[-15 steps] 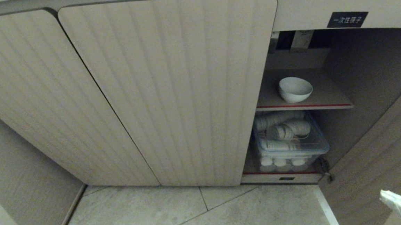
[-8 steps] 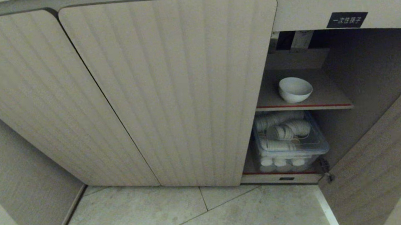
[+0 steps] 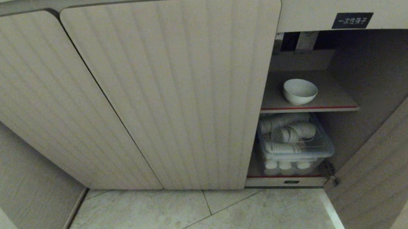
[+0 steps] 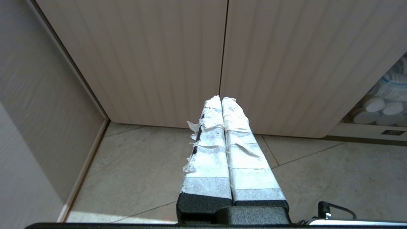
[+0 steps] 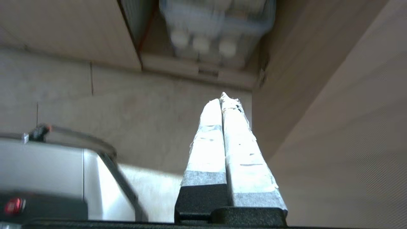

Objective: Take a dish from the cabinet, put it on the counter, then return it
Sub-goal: Close the cabinet door

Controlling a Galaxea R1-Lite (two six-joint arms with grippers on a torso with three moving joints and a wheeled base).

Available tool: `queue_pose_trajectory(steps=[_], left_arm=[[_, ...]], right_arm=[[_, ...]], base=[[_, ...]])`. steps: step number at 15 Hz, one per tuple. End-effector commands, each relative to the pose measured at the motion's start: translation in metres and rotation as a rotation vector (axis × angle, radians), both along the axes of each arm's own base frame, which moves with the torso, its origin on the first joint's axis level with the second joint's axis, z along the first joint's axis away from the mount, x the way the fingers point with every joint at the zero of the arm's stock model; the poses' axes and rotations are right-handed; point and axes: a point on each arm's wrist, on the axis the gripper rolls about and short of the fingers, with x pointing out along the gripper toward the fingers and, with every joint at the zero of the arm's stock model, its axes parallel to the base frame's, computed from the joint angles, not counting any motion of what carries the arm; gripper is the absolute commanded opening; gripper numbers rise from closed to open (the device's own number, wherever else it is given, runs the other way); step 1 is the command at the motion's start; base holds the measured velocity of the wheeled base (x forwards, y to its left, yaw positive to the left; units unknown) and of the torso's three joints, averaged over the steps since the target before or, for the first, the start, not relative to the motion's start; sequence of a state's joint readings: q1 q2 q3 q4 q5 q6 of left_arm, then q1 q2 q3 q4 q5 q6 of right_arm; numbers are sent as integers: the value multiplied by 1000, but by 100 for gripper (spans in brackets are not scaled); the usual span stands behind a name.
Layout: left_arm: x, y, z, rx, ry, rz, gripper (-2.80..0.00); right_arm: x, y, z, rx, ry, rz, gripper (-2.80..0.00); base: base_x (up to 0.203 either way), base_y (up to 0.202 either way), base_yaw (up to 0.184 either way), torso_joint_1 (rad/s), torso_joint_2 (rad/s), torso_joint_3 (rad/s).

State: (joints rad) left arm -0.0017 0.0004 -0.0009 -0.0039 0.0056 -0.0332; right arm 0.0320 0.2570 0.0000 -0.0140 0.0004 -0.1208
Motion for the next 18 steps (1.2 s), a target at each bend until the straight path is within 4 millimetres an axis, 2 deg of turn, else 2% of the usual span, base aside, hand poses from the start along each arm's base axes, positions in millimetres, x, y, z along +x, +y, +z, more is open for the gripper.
queue_pose_trajectory(steps=[1, 4, 13, 18], left_arm=[[0, 0, 0, -1, -2, 1, -280], [0, 0, 0, -1, -2, 0, -280], [0, 0, 0, -1, -1, 1, -280], [0, 0, 0, -1, -2, 1, -280]], right_arm=[[-13, 0, -2, 4, -155, -16, -280], [-20, 0, -4, 1, -246, -24, -280], [-20, 0, -5, 108, -241, -39, -280], [-20, 0, -5, 112, -241, -44, -280]], base=[[0, 0, 0, 0, 0, 0], [0, 0, 0, 0, 0, 0], [0, 0, 0, 0, 0, 0], [0, 0, 0, 0, 0, 0]])
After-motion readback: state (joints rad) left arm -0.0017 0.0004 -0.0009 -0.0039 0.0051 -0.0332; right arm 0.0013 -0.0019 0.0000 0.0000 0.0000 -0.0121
